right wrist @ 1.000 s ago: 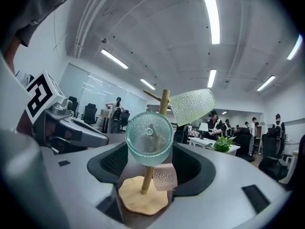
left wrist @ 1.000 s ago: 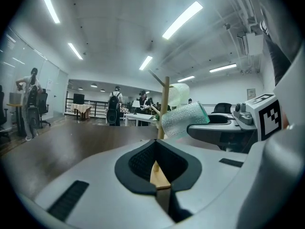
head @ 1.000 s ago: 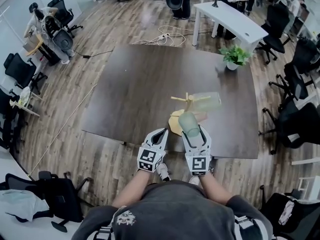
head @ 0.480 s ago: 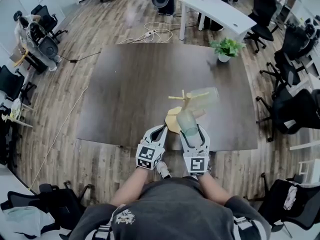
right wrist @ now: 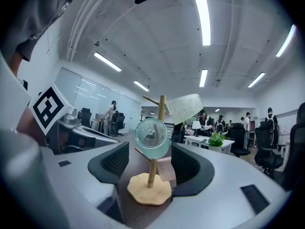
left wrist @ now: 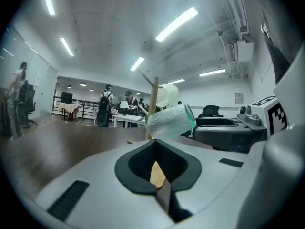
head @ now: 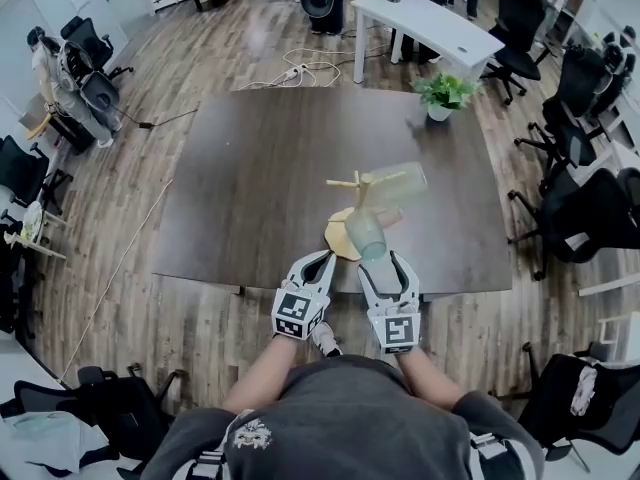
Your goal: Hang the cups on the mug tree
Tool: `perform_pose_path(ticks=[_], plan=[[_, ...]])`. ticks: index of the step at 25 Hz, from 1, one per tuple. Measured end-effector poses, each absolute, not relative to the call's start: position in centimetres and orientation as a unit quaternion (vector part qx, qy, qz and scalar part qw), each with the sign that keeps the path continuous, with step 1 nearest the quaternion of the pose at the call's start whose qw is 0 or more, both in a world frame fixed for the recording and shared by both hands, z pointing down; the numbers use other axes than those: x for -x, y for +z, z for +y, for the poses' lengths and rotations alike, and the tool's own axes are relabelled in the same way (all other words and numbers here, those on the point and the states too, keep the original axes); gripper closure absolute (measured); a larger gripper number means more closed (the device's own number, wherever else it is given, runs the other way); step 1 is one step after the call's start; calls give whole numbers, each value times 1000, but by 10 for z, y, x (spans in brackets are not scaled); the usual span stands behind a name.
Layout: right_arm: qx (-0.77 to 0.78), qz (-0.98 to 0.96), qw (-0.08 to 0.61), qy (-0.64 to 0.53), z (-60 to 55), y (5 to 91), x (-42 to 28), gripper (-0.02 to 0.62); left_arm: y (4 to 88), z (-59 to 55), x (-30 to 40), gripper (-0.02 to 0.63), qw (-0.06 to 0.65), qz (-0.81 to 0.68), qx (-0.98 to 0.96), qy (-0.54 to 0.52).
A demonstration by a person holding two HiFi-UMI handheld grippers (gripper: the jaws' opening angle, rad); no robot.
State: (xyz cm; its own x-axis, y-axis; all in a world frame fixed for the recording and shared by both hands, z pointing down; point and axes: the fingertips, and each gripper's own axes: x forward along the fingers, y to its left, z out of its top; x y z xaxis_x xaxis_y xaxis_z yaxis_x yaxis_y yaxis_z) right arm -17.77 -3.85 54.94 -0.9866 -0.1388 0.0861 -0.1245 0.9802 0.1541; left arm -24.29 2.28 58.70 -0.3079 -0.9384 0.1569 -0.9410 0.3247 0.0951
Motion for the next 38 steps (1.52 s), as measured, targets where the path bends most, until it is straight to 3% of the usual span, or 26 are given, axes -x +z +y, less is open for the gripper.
perform_pose_path(ticks=[13, 38], plan=[[-77, -993, 51, -73, -38, 529, 84, 565, 562, 36, 134, 600, 68, -820, -569, -8], [-56, -995, 41, -71, -2, 523, -26, 569, 548, 74, 17, 600, 49, -832, -553, -4]])
